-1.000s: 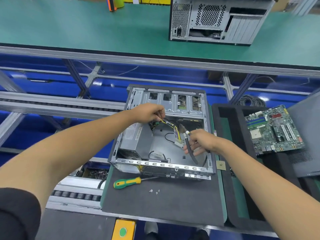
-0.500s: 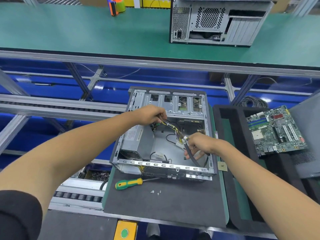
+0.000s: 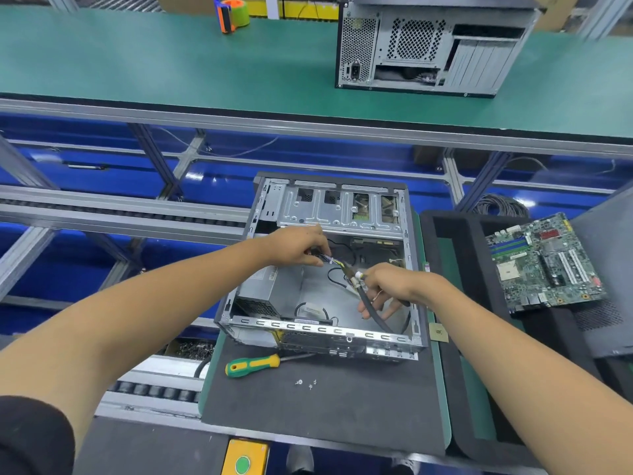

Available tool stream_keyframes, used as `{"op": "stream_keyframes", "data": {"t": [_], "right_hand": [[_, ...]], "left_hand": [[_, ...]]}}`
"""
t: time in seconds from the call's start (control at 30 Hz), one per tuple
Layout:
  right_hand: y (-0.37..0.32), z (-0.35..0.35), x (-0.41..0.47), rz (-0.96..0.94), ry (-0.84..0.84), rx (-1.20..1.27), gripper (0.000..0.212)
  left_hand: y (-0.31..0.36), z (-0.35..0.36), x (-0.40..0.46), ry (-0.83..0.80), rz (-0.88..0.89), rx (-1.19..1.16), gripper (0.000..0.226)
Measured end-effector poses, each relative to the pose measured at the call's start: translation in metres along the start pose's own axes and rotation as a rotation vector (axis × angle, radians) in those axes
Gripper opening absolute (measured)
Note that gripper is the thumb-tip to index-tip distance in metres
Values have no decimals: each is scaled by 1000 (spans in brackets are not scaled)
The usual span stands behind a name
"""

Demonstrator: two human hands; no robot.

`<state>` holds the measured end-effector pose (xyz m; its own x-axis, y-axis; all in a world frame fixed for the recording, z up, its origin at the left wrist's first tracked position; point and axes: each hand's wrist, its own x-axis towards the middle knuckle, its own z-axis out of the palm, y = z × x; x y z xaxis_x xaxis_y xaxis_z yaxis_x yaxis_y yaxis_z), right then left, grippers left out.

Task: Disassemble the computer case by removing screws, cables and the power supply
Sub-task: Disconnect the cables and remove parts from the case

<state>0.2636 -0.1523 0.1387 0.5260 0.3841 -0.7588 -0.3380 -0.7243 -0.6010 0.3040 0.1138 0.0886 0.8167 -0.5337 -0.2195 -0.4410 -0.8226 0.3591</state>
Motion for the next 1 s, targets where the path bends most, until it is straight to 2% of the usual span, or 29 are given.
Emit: {"op": "stream_keyframes", "data": {"t": [0.27, 0.47, 0.6, 0.7, 0.77, 0.87, 0.93, 1.0], "right_hand": [[-12, -8, 12, 65, -38, -150, 47], [-17, -9, 19, 103, -65, -209, 36], [-18, -8, 22, 125, -90, -222, 30], [-19, -9, 24, 138, -82, -226, 31], [-18, -11, 25, 144, -66, -219, 34], [-15, -11, 26, 151, -57, -199, 36], [-14, -12, 27, 150, -56, -191, 38], [-14, -11, 27, 144, -58, -185, 37]], "left_hand": [[7, 11, -3, 166, 34, 128, 22], [7, 11, -4, 141, 26, 130, 26], [5, 8, -3, 62, 3, 75, 42], [0, 0, -1, -3, -29, -87, 55], [-5, -4, -1, 11, -48, -208, 46], [-9, -6, 1, 175, -72, -296, 28], [-10, -8, 2, 237, -90, -307, 26], [-11, -12, 3, 208, -68, -224, 26]]}}
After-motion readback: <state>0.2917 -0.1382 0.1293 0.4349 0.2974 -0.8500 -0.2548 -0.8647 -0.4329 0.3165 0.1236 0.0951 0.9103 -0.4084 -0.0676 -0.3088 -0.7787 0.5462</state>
